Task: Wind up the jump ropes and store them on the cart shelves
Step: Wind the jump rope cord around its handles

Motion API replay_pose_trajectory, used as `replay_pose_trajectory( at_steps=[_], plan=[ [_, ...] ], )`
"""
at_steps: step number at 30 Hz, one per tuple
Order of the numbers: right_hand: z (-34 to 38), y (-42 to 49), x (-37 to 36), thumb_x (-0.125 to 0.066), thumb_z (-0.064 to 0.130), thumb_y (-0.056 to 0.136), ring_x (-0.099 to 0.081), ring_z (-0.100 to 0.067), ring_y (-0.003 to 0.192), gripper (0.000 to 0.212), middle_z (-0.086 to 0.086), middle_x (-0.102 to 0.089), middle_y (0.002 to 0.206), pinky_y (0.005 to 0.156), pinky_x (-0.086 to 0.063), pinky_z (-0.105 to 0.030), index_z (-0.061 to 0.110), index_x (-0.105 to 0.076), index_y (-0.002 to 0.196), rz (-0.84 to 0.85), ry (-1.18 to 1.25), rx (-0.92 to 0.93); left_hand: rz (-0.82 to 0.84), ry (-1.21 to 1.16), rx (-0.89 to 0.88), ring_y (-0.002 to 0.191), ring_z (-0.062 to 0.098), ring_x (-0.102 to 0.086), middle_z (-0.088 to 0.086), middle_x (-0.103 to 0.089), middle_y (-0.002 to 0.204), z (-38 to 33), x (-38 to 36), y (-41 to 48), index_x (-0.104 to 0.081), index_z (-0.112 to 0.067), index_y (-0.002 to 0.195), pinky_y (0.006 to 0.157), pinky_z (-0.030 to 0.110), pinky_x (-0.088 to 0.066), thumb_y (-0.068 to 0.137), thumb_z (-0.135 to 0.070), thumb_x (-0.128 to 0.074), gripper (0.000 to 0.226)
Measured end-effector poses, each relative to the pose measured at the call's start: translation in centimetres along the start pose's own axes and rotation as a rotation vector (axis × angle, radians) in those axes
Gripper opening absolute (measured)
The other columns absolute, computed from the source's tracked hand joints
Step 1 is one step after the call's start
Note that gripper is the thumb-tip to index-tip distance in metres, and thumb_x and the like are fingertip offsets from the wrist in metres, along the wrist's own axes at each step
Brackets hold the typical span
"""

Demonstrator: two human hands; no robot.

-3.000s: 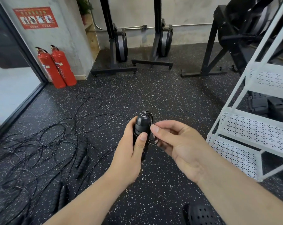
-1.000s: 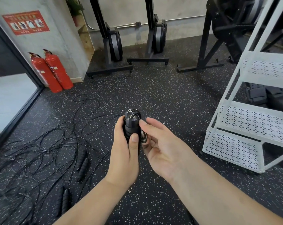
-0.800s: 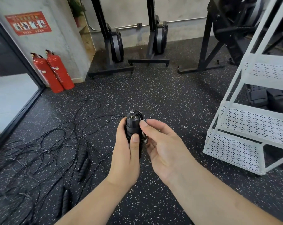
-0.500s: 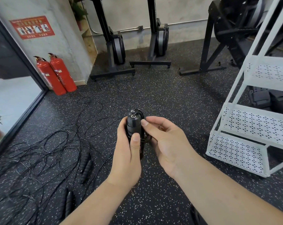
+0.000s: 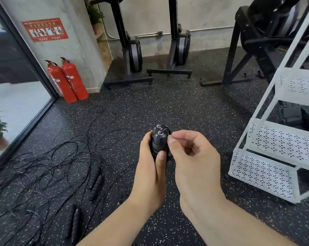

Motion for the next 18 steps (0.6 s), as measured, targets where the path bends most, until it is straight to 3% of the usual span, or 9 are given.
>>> replay_pose_trajectory(
  at_steps=[2,6,10,15,18],
  plan=[
    [0.3,0.1,-0.1,-0.076,0.005,0.095,-0.070,-0.001,0.077,0.018,0.009,-0.076,0.081,0.070,-0.053,-0.011,0.024,-0.078,0.093,0.043,-0.013,0.001,0.012,0.059,-0.019,0.135,0.012,-0.058,-0.017,-0.060,0.145,0.2,0.3,-0.1,-0.029,-0.057,0.154,0.116,0.049,-0.046,0.108,-0.048,-0.043,0.048],
    [1.8,1.8,0.6,-0.080,0.013,0.093,-0.066,-0.008,0.074,0.015,0.006,-0.068,0.074,0.075,-0.057,-0.023,0.027,-0.080,0.099,0.235,-0.121,-0.029,0.021,0.200,-0.114,0.136,-0.004,-0.052,-0.037,-0.051,0.144,-1.1,0.7,0.0,-0.024,-0.054,0.153,0.105,0.009,-0.040,0.108,-0.051,-0.034,0.046],
    [3.6,3.8,1.9,-0.082,0.014,0.090,-0.070,-0.012,0.069,0.018,0.002,-0.070,0.075,0.070,-0.057,-0.023,0.028,-0.078,0.102,0.406,-0.311,0.016,0.066,0.210,-0.148,0.137,-0.005,-0.051,-0.041,-0.049,0.145,-1.6,0.8,-0.2,-0.026,-0.048,0.152,0.105,0.007,-0.036,0.108,-0.049,-0.034,0.045],
    [4.2,4.3,2.7,-0.081,0.017,0.093,-0.075,-0.026,0.081,0.035,0.008,-0.078,0.103,0.075,-0.062,-0.028,0.038,-0.073,0.120,0.506,-0.416,0.087,0.094,0.215,-0.161,0.137,-0.007,-0.050,-0.042,-0.047,0.145,-1.8,0.6,-0.3,-0.027,-0.047,0.152,0.105,0.006,-0.036,0.108,-0.047,-0.035,0.045],
    [4.2,4.2,2.9,-0.077,0.015,0.096,-0.075,-0.023,0.080,0.034,0.011,-0.078,0.106,0.078,-0.063,-0.028,0.041,-0.075,0.119,0.549,-0.443,0.112,0.097,0.226,-0.172,0.138,-0.008,-0.049,-0.043,-0.046,0.146,-1.9,0.5,-0.2,-0.025,-0.047,0.153,0.106,0.006,-0.036,0.110,-0.042,-0.036,0.045]
  ],
)
Point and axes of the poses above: each hand's wrist, its own y-axis towards the middle knuckle, its own x-axis out of the back of the hand, z = x × y, the point moved 3 cm from there along y, towards the middle knuckle
